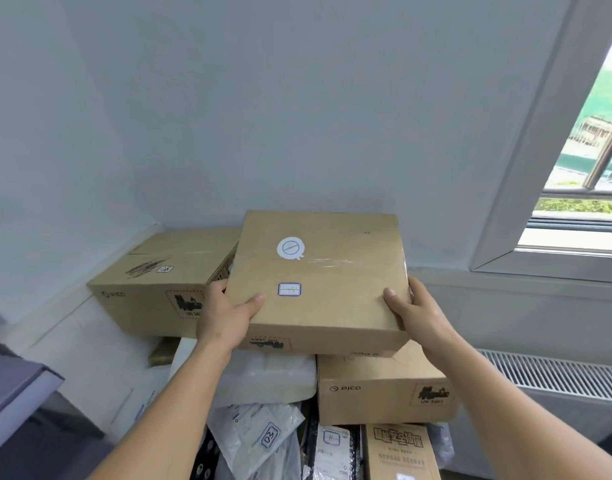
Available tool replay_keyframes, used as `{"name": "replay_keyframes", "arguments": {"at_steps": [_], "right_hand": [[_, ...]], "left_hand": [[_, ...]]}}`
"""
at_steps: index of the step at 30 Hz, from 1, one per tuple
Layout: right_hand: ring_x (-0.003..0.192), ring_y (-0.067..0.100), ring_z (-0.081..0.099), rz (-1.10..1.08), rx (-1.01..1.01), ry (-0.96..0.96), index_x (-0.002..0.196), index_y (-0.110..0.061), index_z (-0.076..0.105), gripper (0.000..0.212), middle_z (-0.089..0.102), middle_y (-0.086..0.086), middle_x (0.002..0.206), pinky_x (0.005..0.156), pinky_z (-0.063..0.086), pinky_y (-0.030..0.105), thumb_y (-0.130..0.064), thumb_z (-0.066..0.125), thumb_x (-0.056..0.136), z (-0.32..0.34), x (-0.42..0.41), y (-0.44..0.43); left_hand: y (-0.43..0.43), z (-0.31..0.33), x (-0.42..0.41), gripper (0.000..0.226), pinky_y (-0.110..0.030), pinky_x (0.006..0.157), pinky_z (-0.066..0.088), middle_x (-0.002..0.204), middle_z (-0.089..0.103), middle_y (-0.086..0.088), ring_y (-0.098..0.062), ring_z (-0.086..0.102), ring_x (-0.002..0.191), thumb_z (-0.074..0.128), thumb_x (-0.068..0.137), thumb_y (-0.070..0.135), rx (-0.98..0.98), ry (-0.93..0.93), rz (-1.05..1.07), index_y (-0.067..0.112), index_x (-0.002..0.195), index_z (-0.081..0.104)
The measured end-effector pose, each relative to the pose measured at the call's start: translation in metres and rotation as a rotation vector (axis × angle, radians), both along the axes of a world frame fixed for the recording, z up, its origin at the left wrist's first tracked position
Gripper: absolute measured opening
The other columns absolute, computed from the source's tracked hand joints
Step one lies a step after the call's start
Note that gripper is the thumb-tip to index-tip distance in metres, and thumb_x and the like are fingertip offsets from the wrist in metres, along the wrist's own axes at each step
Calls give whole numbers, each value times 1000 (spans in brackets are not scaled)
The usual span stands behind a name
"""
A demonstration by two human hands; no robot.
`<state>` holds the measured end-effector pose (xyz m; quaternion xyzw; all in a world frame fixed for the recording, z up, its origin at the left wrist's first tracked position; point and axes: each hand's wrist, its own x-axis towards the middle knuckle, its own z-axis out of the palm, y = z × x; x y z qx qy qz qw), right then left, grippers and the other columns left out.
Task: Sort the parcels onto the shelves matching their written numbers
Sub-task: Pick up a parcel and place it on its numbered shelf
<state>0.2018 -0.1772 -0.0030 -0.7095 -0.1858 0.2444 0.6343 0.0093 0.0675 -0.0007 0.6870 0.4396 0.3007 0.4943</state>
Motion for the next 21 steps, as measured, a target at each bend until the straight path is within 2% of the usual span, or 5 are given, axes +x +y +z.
{"name": "replay_keyframes", "arguments": {"at_steps": [5,10,13,17,21], "right_hand": [[107,13,69,71,76,-79,134,-38,50,41,69,-14,121,97,55,45,-32,65,97,12,-6,-33],[106,12,69,112,104,-136,136,-41,48,45,67,-17,121,92,57,47,-27,65,97,21,-13,-77],[107,11,69,142,112,-149,139,-36,48,48,67,-15,121,95,56,48,-23,66,96,19,-19,-100],[108,12,69,186,141,-155,135,-36,50,45,67,-13,122,97,55,48,-19,65,96,18,-31,-122],[103,11,71,225,157,-175,128,-41,51,40,71,-17,114,94,56,47,-17,63,98,22,-48,-136]], "left_hand": [[-39,12,-24,90,-47,90,56,108,69,11,-15,68,99,83,39,55,29,-63,64,27,117,51],[-99,19,-46,89,-49,91,55,112,66,9,-16,67,102,90,42,48,45,-108,134,29,118,47],[-135,21,-61,79,-44,97,52,116,62,11,-12,62,106,93,60,26,108,-122,158,27,125,49],[-169,20,-85,64,-42,93,55,115,68,10,-12,66,103,90,59,23,153,-122,132,40,112,59],[-195,25,-108,76,-32,89,50,123,61,6,-11,61,106,90,67,14,181,-111,184,34,129,52]]}}
